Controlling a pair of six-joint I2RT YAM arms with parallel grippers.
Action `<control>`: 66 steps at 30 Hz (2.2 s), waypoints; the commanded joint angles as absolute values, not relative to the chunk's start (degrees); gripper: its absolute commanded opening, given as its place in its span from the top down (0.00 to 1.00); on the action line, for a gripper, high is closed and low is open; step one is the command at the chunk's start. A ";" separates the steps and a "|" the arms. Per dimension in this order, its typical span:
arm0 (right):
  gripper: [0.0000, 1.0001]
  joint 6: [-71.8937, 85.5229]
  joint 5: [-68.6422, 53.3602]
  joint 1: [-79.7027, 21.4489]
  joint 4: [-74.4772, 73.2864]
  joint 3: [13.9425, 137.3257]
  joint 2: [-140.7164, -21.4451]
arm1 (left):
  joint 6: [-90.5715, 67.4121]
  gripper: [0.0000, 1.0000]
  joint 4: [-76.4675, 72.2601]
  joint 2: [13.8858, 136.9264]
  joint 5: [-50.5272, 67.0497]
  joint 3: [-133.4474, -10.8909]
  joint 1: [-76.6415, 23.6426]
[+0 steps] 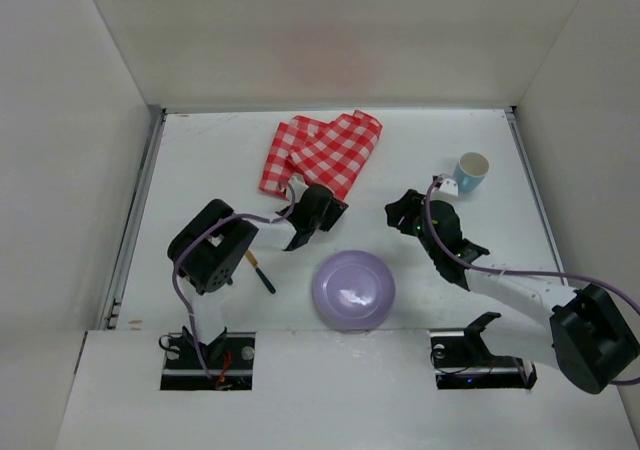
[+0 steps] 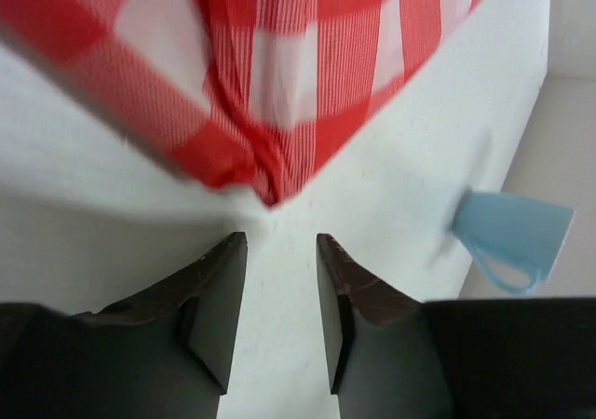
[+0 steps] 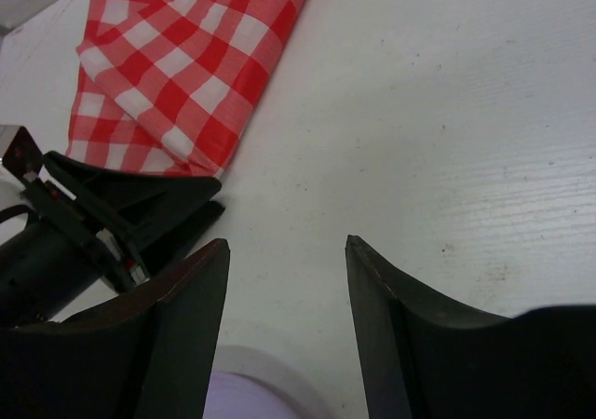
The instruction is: Set the dinner table for one person
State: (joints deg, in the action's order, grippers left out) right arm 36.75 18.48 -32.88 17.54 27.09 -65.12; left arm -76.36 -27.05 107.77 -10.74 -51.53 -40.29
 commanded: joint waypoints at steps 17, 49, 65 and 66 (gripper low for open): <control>0.57 23.66 19.68 -43.89 5.55 56.74 -89.71 | -61.09 0.62 -24.08 65.66 -16.79 -20.84 -26.07; 0.89 8.17 32.34 -45.39 -43.86 160.93 -154.52 | -59.41 0.53 -34.80 71.54 -7.38 -17.05 -16.04; 0.93 17.66 17.05 -37.40 -28.14 106.04 -111.47 | -64.07 0.52 -34.80 84.90 -5.89 -28.38 -14.90; 0.93 18.01 16.96 -36.79 -26.04 101.91 -108.84 | -64.16 0.52 -34.80 85.34 -5.98 -28.48 -14.81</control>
State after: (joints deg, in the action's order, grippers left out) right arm 14.74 20.23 -39.51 -34.65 110.43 -114.98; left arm -63.46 -33.17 84.42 -6.31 -26.59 -15.44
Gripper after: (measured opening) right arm 0.070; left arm 0.478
